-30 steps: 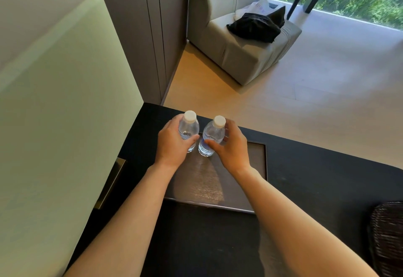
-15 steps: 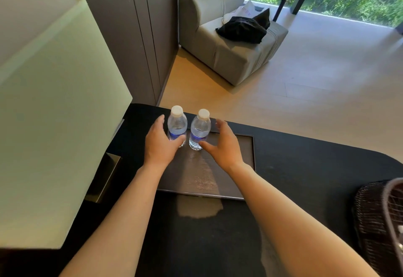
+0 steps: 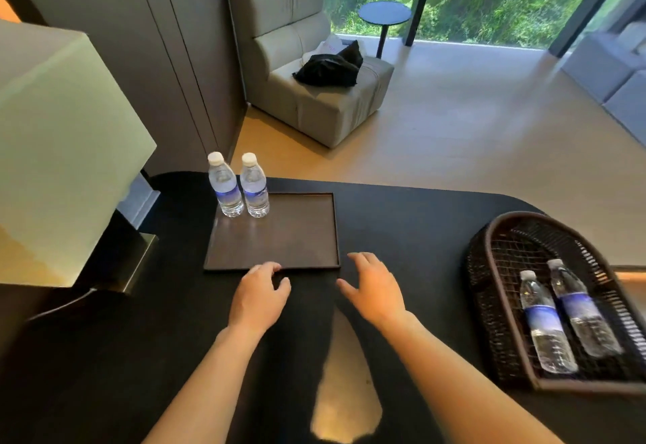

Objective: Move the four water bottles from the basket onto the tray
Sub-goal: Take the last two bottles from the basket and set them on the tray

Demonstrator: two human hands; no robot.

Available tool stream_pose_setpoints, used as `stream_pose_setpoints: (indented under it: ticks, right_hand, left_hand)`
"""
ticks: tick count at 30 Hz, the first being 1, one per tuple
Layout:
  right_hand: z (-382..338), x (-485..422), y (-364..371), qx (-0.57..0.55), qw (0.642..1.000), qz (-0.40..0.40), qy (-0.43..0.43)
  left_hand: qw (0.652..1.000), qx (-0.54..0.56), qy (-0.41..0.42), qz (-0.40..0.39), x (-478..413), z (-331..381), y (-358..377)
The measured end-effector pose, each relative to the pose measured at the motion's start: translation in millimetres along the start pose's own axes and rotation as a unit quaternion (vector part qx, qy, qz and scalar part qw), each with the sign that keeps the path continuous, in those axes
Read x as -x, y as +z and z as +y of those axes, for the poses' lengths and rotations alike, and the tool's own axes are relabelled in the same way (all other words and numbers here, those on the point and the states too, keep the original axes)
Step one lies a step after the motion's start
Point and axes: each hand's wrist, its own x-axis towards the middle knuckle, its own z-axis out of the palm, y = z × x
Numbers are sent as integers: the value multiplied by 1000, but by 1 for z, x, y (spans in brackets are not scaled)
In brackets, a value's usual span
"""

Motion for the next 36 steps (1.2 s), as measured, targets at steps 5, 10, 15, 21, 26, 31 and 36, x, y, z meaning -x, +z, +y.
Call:
stream_pose_setpoints:
  ticks: [5, 10, 15, 21, 26, 31, 36]
  right_hand:
    - [70, 96, -40, 80, 997, 22, 5]
    - [140, 176, -86, 101, 992, 58, 48]
    - [202, 229, -126, 124, 983, 77, 115]
    - [266, 250, -161, 102, 971, 103, 188]
    - [322, 229, -187, 89, 964, 105, 227]
    - [378, 180, -207, 88, 961, 64, 254]
    - [423, 123, -212, 47, 965, 33, 256]
  left_hand:
    - [995, -49, 72, -54, 78, 60, 51]
    - [982, -72, 134, -115, 135, 126, 104]
    - [957, -119, 220, -149, 169, 192, 155]
    - [924, -166, 291, -185, 182, 270, 207]
    - [912, -165, 288, -240, 153, 323, 260]
    - [919, -142, 248, -272, 106, 357, 321]
    - [937, -127, 160, -284, 57, 379, 377]
